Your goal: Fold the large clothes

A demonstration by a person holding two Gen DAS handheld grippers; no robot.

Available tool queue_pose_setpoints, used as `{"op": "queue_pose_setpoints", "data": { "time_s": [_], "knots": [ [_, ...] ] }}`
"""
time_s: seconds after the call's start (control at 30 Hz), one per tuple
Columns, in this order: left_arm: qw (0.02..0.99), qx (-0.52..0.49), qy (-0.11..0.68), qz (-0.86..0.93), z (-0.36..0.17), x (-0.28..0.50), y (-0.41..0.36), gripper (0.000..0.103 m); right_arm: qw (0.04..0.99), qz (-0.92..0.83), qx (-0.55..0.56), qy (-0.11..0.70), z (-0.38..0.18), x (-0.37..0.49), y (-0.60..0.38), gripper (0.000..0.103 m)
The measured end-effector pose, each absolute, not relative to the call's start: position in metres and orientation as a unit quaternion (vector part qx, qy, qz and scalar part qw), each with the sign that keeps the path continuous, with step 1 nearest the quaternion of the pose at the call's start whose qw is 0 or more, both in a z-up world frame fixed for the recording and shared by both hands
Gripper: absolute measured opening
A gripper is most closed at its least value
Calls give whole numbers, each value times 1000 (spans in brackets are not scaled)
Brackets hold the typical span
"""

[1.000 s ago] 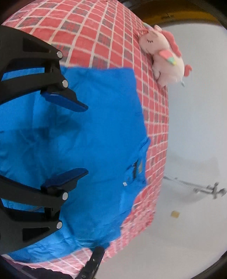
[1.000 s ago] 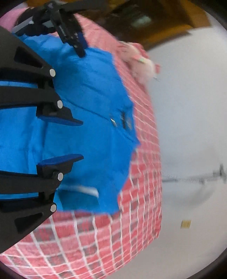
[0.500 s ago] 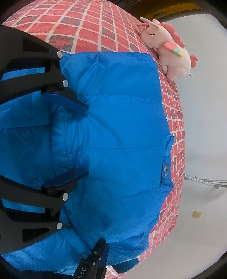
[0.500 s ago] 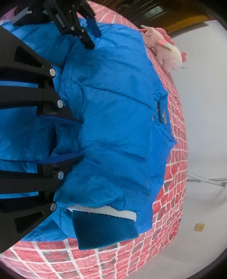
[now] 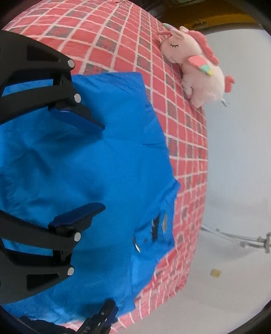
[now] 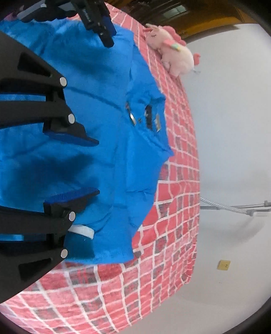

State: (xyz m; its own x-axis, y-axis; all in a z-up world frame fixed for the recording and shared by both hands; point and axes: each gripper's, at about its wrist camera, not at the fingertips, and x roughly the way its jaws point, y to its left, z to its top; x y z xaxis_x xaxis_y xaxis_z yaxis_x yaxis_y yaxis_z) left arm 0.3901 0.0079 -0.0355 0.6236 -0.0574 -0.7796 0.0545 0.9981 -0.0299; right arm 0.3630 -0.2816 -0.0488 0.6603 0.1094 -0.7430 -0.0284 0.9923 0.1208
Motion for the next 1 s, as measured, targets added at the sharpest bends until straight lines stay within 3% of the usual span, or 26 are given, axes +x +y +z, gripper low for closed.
{"op": "queue_pose_setpoints", "data": {
  "time_s": [0.43,0.53,0.8,1.0],
  "knots": [
    [909,5,415,-40,-52,385,9,69,907,48,35,417,-78,366,-275,42],
    [910,-10,410,-59,-37,367,17,69,912,99,86,389,-59,344,-290,46],
    [919,-10,389,-58,7,276,41,77,915,124,75,376,-19,271,-299,52],
    [925,-16,380,-23,13,197,71,81,919,117,61,370,-17,199,-307,68]
  ]
}}
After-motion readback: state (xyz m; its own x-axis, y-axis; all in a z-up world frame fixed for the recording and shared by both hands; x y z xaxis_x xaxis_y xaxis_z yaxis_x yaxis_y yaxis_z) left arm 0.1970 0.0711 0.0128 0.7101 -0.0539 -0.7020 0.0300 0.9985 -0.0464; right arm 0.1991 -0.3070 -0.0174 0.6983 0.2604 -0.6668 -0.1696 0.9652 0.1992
